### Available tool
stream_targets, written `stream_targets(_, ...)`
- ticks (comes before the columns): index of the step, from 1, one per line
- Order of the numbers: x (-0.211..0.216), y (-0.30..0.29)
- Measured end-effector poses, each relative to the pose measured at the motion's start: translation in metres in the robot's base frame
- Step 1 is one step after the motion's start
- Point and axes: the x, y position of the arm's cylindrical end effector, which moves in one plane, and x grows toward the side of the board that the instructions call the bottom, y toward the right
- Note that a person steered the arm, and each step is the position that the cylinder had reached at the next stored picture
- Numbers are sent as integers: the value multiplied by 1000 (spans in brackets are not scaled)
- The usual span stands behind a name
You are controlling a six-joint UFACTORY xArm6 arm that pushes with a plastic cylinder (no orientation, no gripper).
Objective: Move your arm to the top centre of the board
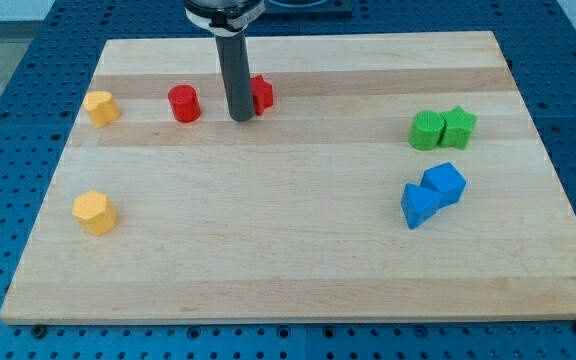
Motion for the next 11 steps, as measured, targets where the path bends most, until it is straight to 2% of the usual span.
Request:
stream_targets(1, 2, 0)
stream_targets(5, -66, -47)
stream_targets(6, -78, -28)
stream_targets(9, -82, 48)
stream_targets(11, -95, 50)
